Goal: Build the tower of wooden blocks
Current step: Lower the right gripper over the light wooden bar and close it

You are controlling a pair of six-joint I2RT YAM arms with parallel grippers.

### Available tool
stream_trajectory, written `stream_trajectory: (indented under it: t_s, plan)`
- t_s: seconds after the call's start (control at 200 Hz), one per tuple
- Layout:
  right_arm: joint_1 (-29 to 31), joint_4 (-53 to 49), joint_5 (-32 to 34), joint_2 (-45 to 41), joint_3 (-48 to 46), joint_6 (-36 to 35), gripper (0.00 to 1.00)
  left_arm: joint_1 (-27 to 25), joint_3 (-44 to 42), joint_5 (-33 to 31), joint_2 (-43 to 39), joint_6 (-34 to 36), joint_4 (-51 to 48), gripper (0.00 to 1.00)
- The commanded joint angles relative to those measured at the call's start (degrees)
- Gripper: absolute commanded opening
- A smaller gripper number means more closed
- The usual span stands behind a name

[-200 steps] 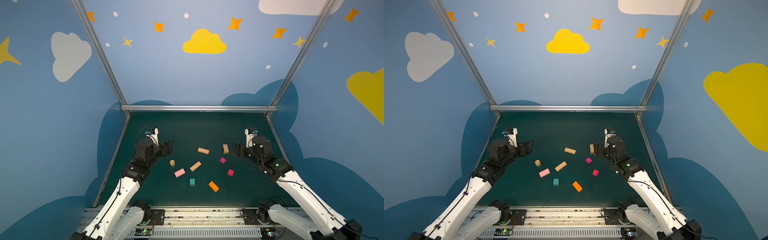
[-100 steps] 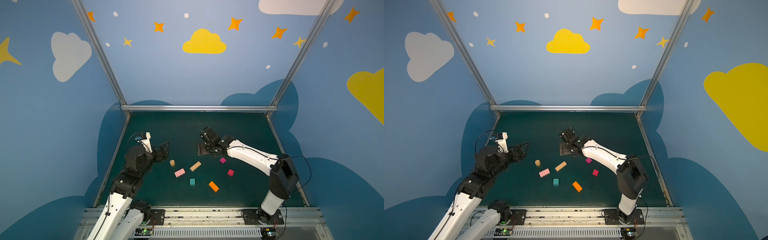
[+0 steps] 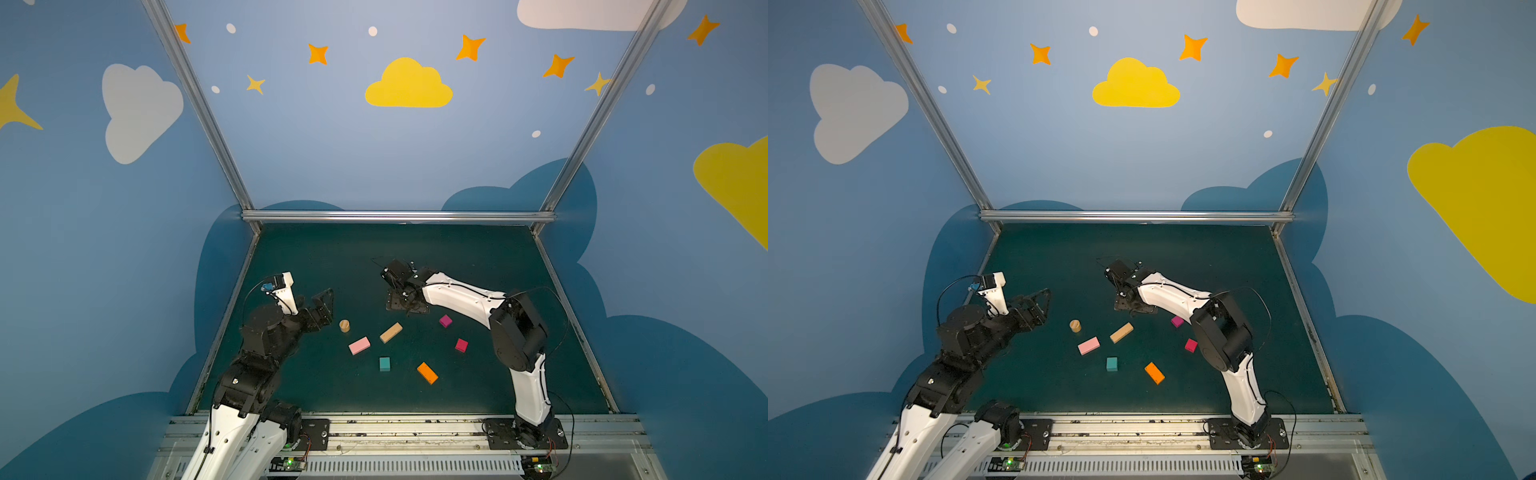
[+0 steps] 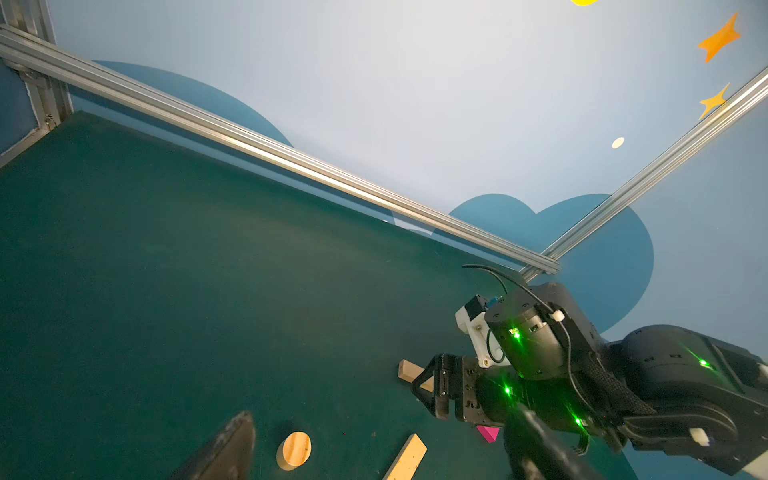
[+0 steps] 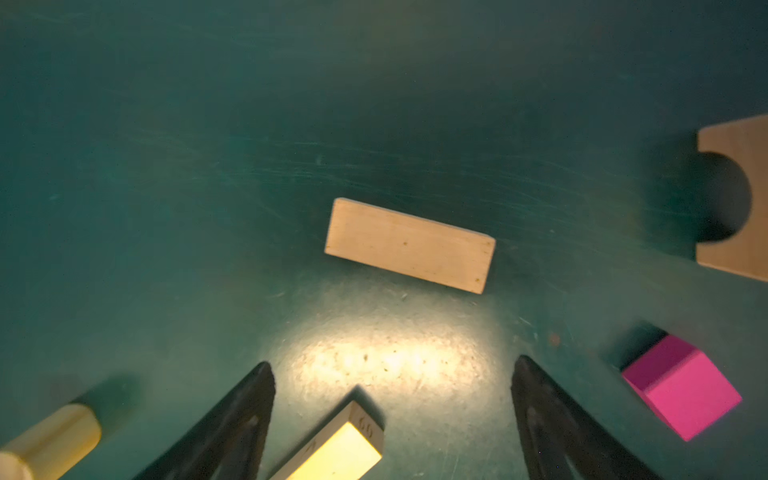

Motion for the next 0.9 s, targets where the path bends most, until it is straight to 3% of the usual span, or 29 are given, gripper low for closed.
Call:
stream_trajectory:
  t_s: [0.0,0.896]
  plan:
    - [-0.98,-2.26,1.82,2.51,2.42,4.19,0.88,-0.14,0.05,0.67,0.37,0.03,0.7,0.93]
    - [-3.49,-2.66,0.54,9.27,9.15,4.97,0.88,-0.13,1.07,0.82,-0.01,2.54,-0.14,0.94]
